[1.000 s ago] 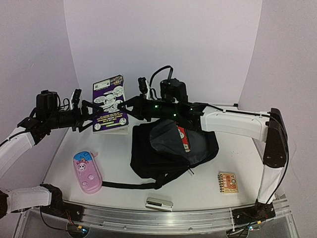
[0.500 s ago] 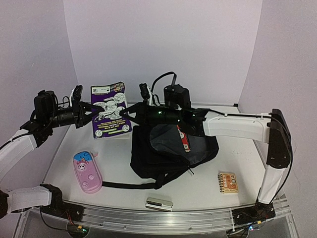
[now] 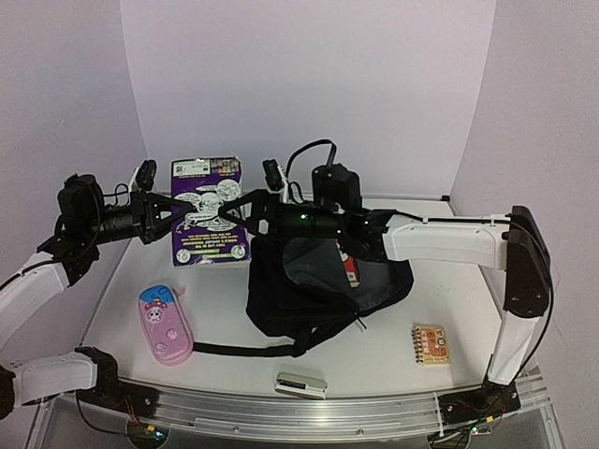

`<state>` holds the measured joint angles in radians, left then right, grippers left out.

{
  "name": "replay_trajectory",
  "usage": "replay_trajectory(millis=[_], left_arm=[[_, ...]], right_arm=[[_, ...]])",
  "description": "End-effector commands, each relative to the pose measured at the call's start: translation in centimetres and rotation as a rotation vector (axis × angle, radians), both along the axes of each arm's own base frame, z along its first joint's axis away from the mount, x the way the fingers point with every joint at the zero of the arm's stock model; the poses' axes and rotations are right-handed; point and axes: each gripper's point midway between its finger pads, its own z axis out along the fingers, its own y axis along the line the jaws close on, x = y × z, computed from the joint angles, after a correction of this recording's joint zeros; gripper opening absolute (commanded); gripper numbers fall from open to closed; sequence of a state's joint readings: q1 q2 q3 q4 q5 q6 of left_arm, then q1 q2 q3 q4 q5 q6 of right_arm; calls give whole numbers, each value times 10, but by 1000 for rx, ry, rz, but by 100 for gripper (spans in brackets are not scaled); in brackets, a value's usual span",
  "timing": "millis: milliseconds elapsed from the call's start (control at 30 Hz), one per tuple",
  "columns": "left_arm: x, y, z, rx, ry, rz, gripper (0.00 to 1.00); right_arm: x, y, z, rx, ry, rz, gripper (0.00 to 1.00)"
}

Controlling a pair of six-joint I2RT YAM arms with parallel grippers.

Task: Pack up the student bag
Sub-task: Pick up the book from the center of the board.

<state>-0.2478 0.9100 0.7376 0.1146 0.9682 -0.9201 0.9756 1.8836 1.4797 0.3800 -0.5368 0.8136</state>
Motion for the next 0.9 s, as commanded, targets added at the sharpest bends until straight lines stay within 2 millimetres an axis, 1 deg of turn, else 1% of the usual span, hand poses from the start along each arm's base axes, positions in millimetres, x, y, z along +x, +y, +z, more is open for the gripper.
replay_trajectory(millis=[0,100,167,233,300,333,367,433,500,533,567,633,667,733,767,800,867], left_arm=[[-24,0,50,-70,-198,-69,0],[-28,0,53,-72,-212,-75,0],[-27,1,52,-66,-209,-66,0],[-26,0,48,-61,-199,-62,0],[-23,0,44,-57,-185,-59,0],[-22,0,42,-55,-179,-59,0],[-21,0,40,-53,-175,-57,0],[-17,0,35,-42,-166,-45,0],[-10,1,24,-10,-132,-15,0],[-5,2,17,10,-113,6,4],[-1,3,9,28,-93,23,13],[9,5,-8,70,-46,61,37],[14,6,-23,102,0,86,54],[26,11,-52,176,78,142,71],[30,13,-69,217,125,169,77],[30,12,-83,246,170,178,80],[32,10,-106,284,235,203,84]], right_arm=[[-5,11,18,67,-29,82,94],[-9,15,18,74,-23,121,93],[-15,15,26,99,-34,154,86],[-20,13,36,131,-44,178,74],[-26,10,49,173,-56,196,58],[-27,8,54,187,-52,200,51],[-29,6,58,203,-51,203,41],[-30,2,65,227,-51,198,25],[-30,-5,73,243,-63,171,11],[-28,-9,77,248,-72,142,5],[-25,-13,78,247,-78,106,1],[-19,-25,80,234,-102,35,0],[-14,-33,83,223,-114,-13,0],[-2,-45,78,144,-134,-106,0],[8,-53,74,82,-150,-171,0],[15,-62,76,42,-165,-225,0],[34,-83,69,-72,-186,-335,0]])
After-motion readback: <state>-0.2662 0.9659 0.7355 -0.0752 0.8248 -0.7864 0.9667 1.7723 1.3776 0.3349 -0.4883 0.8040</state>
